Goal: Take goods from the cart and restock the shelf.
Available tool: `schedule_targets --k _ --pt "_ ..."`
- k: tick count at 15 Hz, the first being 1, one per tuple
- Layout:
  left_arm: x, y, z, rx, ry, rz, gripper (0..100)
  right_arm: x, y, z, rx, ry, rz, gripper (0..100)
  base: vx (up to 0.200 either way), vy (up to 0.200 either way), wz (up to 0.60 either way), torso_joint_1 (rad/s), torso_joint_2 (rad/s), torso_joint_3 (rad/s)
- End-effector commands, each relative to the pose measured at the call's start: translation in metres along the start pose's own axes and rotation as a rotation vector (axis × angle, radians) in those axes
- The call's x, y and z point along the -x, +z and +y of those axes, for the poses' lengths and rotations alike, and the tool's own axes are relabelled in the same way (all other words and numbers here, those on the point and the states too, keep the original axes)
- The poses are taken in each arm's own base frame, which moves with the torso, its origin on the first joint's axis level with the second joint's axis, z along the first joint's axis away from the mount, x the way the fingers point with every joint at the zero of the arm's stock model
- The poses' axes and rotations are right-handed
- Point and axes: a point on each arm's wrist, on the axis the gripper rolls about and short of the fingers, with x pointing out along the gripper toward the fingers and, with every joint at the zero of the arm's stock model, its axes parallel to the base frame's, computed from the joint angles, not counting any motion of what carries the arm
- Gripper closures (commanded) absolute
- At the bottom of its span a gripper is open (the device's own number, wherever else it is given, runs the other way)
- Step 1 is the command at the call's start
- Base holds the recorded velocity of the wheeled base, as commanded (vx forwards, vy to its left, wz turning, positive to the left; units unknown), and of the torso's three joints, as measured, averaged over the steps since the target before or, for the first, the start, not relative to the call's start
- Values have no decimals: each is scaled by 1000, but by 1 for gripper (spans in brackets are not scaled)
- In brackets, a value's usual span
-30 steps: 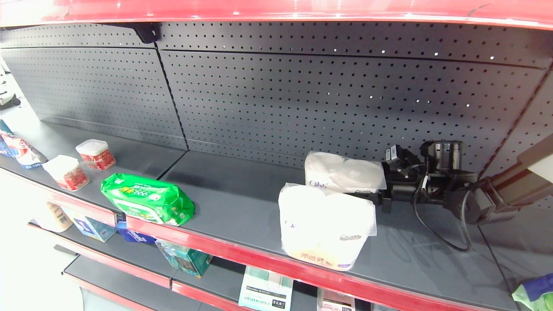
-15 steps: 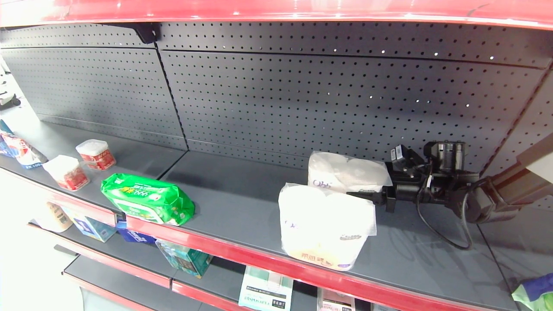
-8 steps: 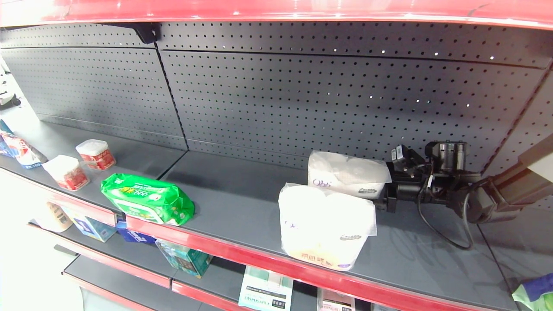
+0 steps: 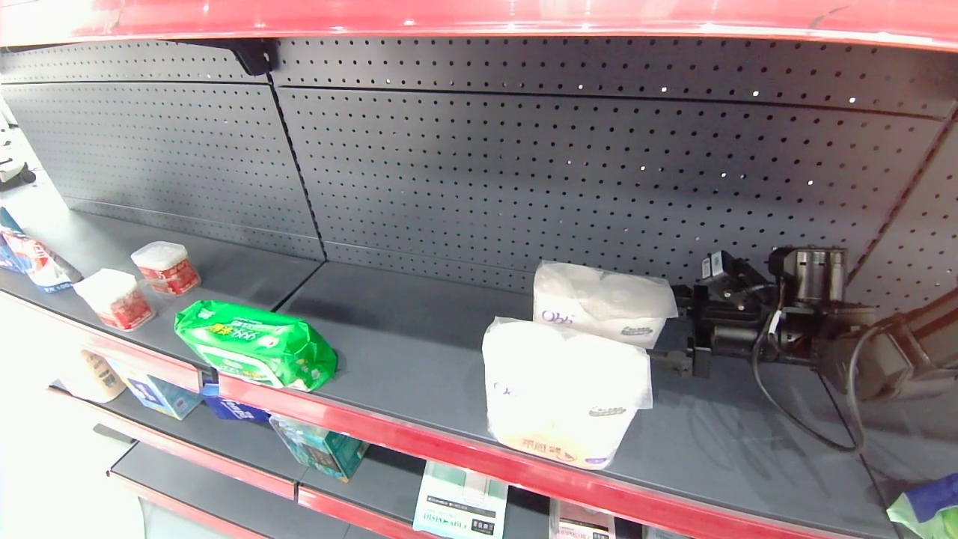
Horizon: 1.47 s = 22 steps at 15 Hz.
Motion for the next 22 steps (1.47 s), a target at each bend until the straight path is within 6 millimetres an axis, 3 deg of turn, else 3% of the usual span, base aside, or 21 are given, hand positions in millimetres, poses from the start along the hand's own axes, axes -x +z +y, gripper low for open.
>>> schedule_targets --k 1,7,11,13,16,17,19,22 --pt "0 0 0 0 1 0 0 17 13 8 3 -40 -3 0 0 0 0 0 0 0" --pt "0 0 0 0 1 0 0 70 28 33 -197 -314 67 0 0 0 0 0 0 0" --pt "0 0 0 0 1 0 0 117 43 99 -350 -799 171 0 0 0 0 0 0 0" --pt "0 0 0 0 1 0 0 141 56 136 -419 -942 183 0 0 0 0 0 0 0" --pt "0 0 0 0 1 0 0 167 59 194 -423 -1003 181 0 0 0 0 0 0 0" --pt "0 0 0 0 1 0 0 174 54 223 -397 -998 150 0 0 0 0 0 0 0" --pt "0 0 0 0 1 0 0 182 40 260 -348 -1003 77 0 0 0 0 0 0 0" --pt "0 0 0 0 1 0 0 184 20 287 -305 -959 -43 0 0 0 0 0 0 0"
